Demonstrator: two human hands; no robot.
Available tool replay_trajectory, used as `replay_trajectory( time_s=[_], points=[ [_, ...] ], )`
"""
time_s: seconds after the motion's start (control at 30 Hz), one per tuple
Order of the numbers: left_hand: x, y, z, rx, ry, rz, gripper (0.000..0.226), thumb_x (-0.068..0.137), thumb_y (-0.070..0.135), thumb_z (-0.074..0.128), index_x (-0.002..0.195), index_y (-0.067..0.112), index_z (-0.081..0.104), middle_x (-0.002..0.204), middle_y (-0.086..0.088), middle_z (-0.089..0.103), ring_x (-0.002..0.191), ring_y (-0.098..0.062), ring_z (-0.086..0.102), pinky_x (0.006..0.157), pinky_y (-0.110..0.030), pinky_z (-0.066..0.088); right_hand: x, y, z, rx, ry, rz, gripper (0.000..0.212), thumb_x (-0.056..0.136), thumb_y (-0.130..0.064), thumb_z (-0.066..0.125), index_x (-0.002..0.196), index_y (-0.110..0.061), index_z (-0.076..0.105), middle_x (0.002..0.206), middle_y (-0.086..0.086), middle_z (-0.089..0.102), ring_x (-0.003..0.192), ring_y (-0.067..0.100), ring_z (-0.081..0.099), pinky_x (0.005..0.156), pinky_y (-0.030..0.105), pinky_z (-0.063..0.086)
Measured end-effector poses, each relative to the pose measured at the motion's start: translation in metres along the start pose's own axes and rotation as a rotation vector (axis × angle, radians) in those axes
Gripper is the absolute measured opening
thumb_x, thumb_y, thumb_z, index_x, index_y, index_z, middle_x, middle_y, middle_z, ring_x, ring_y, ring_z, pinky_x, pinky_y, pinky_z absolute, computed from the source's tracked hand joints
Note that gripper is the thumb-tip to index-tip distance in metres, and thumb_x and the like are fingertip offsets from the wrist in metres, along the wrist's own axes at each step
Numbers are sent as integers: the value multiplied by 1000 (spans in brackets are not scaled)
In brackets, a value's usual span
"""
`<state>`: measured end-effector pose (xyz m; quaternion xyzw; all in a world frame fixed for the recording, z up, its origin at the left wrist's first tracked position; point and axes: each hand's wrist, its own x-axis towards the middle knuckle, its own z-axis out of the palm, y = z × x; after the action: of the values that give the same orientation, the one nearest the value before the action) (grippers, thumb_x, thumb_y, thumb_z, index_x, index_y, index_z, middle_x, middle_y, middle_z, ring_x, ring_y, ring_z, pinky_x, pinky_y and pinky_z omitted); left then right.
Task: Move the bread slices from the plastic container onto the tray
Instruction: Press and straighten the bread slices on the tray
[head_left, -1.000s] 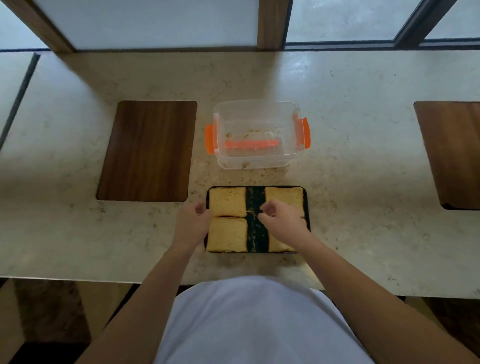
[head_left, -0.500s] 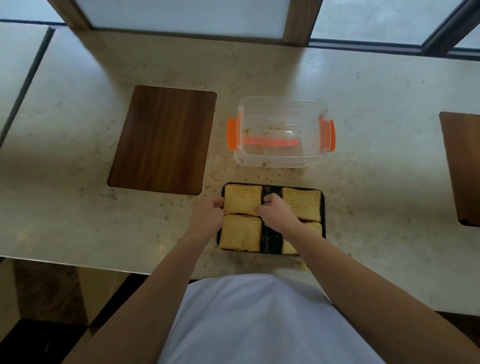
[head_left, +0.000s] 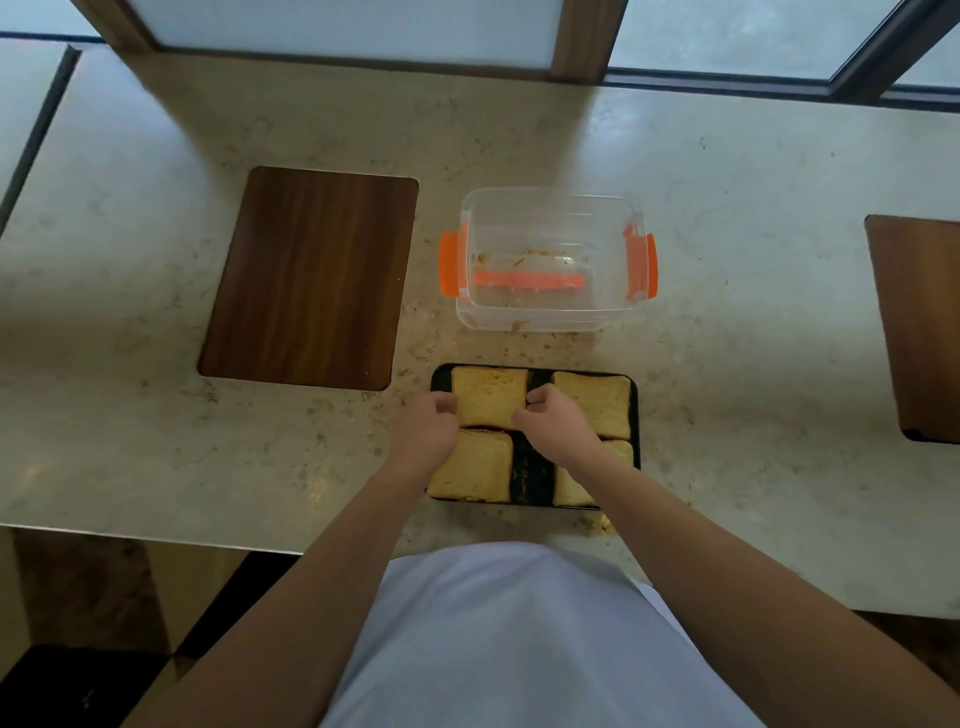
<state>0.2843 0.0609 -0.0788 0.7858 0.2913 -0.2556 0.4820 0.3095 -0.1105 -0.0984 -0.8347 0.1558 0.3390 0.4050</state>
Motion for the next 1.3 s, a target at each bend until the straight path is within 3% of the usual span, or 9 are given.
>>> replay_trajectory(
  time_s=[0.3, 0.43, 0.57, 0.63, 0.73, 0.83, 1.03, 1.2, 1.3],
  points=[
    [-14, -26, -10, -8, 31, -15, 48, 96, 6, 43, 143, 14, 48, 144, -7, 52, 130, -22, 47, 99, -31, 35, -17, 12, -2, 64, 13, -10, 46, 94, -29, 62, 136, -15, 48, 110, -5, 59, 95, 10, 58, 72, 27, 51],
    [-24, -41, -14, 55, -2, -40, 46, 95, 13, 48, 141, 13, 52, 136, -7, 57, 120, -22, 53, 97, -34, 40, -34, 24, 9, 91, -107, 25, 46, 94, -30, 62, 135, -15, 49, 103, -9, 58, 96, 12, 61, 89, 40, 58],
    [-30, -51, -10, 141, -34, 13, 16, 91, 18, 50, 86, 31, 58, 87, 5, 56, 77, -11, 52, 68, -27, 39, -41, 30, 18, 91, -125, 11, 48, 94, -30, 62, 138, -14, 49, 102, -10, 58, 94, 10, 61, 84, 35, 58],
    [-31, -51, -8, 157, -29, 34, 19, 93, 19, 51, 103, 25, 65, 84, 14, 56, 72, 0, 49, 63, -20, 37, -43, 30, 19, 91, -123, 3, 49, 94, -30, 62, 138, -14, 49, 104, -9, 59, 95, 10, 61, 85, 35, 57],
    [-30, -45, -7, 151, -56, 27, 50, 95, 23, 52, 143, 12, 49, 113, 5, 58, 82, 4, 50, 66, -18, 38, -44, 31, 19, 87, -118, 1, 48, 94, -31, 62, 137, -15, 50, 106, -7, 60, 96, 11, 61, 87, 37, 57],
    [-30, -38, -5, 131, -62, 14, 54, 95, 25, 52, 146, 10, 46, 106, 7, 60, 79, 3, 52, 65, -18, 41, -44, 33, 16, 86, -107, 13, 46, 94, -32, 63, 135, -16, 51, 107, -7, 60, 95, 12, 62, 88, 39, 58],
    [-27, -33, 1, 115, -88, 7, 42, 93, 25, 53, 131, 8, 59, 90, 3, 62, 88, -18, 63, 91, -47, 54, -44, 38, 7, 79, -72, 39, 45, 93, -33, 63, 133, -16, 52, 102, -11, 58, 96, 11, 61, 88, 39, 58],
    [-16, -24, -4, 58, -68, -15, 49, 96, 26, 50, 143, 9, 48, 105, -4, 62, 98, -20, 61, 97, -51, 51, -38, 27, -1, 96, -10, 41, 48, 94, -29, 60, 139, -15, 50, 115, -3, 60, 96, 12, 61, 86, 39, 58],
    [-8, -14, -5, 76, -65, 12, 58, 97, 31, 49, 150, 10, 38, 139, -8, 53, 117, -20, 53, 99, -39, 45, -32, 14, -5, 148, -22, 62, 58, 94, -26, 60, 148, -12, 43, 125, 2, 60, 105, 18, 60, 96, 46, 56]
  ],
)
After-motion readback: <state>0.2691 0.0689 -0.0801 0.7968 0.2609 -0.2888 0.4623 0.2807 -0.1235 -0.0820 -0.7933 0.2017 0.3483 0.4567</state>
